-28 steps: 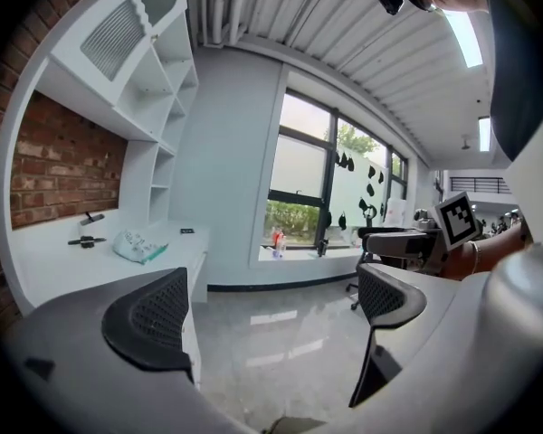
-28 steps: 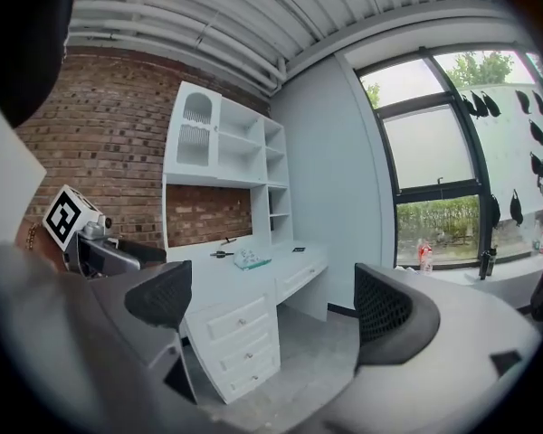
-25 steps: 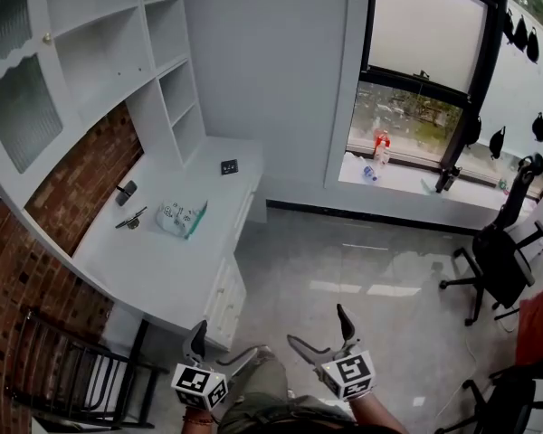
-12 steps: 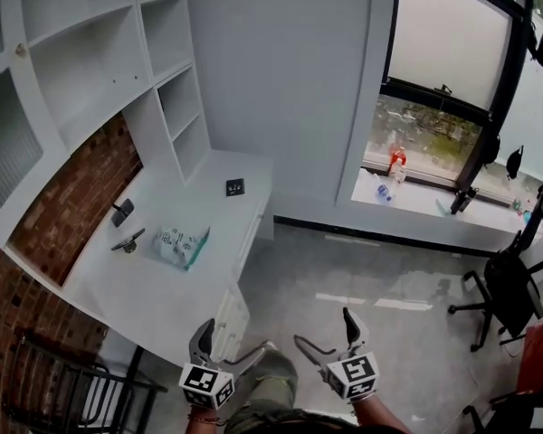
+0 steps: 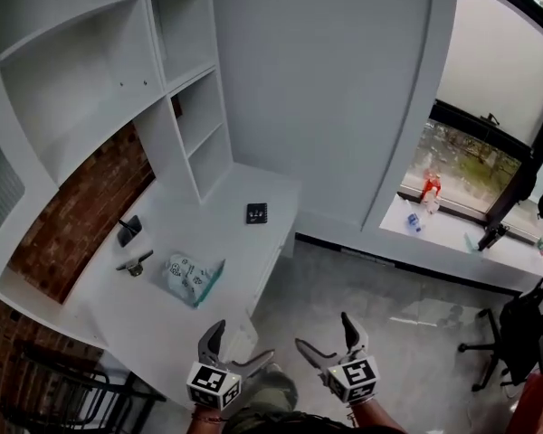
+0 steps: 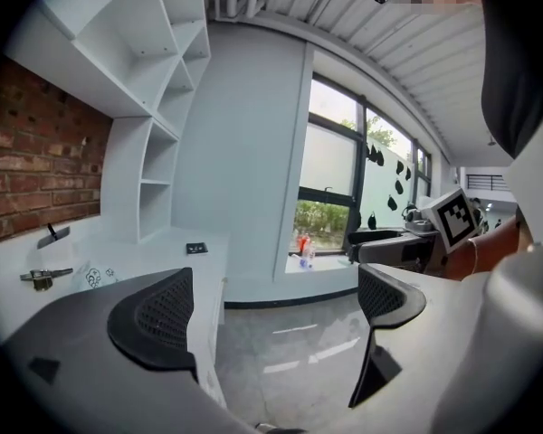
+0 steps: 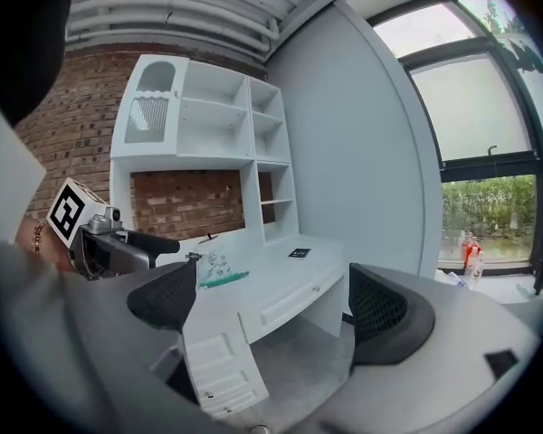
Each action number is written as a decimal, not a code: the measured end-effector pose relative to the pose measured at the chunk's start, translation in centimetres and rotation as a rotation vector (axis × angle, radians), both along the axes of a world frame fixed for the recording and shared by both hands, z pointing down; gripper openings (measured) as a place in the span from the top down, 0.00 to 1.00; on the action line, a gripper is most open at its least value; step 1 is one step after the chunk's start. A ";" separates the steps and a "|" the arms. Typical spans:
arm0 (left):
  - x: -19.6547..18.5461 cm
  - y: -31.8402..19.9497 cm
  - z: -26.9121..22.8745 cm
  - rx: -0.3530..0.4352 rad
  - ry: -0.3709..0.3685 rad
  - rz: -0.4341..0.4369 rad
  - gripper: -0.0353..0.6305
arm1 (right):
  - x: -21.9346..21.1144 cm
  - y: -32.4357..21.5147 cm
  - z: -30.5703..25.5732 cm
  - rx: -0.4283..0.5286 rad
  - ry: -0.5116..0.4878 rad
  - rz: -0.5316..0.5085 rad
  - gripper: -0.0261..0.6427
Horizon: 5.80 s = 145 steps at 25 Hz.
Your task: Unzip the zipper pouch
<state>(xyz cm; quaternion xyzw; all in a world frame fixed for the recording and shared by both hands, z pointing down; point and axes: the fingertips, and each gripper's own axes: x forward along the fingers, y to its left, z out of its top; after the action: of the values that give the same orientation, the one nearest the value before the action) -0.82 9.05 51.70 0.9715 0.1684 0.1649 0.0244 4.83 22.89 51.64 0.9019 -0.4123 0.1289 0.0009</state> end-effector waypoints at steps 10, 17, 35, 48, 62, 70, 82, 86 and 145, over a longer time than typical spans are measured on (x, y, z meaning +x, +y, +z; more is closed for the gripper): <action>4.5 -7.5 2.1 0.234 -0.092 -0.111 0.10 | 8.2 -7.8 -0.1 0.020 -0.020 -0.164 0.19; 0.8 -11.8 2.5 0.212 -0.156 -0.261 0.10 | 8.5 -15.0 0.1 0.025 -0.028 -0.337 0.21; -4.1 -21.1 7.4 0.266 -0.378 -0.448 0.13 | 11.3 -29.5 -0.5 -0.068 0.018 -0.803 0.22; 3.2 -24.4 11.6 0.330 -0.469 -0.232 0.46 | 15.1 -34.9 1.0 -0.117 0.008 -0.948 0.23; 6.5 -24.0 18.2 0.315 -0.594 0.007 0.67 | 17.7 -37.3 2.1 -0.140 0.006 -0.974 0.25; 6.9 -24.1 19.4 0.288 -0.635 0.014 0.71 | 18.1 -37.6 2.2 -0.136 0.001 -0.965 0.25; 9.5 -23.1 15.8 -0.115 -0.514 -0.272 0.85 | 17.1 -37.3 2.3 -0.127 -0.004 -0.988 0.25; 10.8 -23.6 12.4 -0.301 -0.395 -0.369 0.86 | 16.5 -37.3 2.4 -0.121 -0.018 -1.017 0.26; 12.6 -20.5 0.9 0.076 -0.108 -0.286 0.91 | 5.6 -34.1 -2.2 -0.274 0.564 -1.815 0.89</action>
<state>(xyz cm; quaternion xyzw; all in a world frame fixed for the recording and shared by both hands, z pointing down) 11.75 -11.42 52.58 0.9756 0.0202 0.2178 0.0200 10.43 -11.26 49.43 0.2287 -0.9195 -0.0956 0.3051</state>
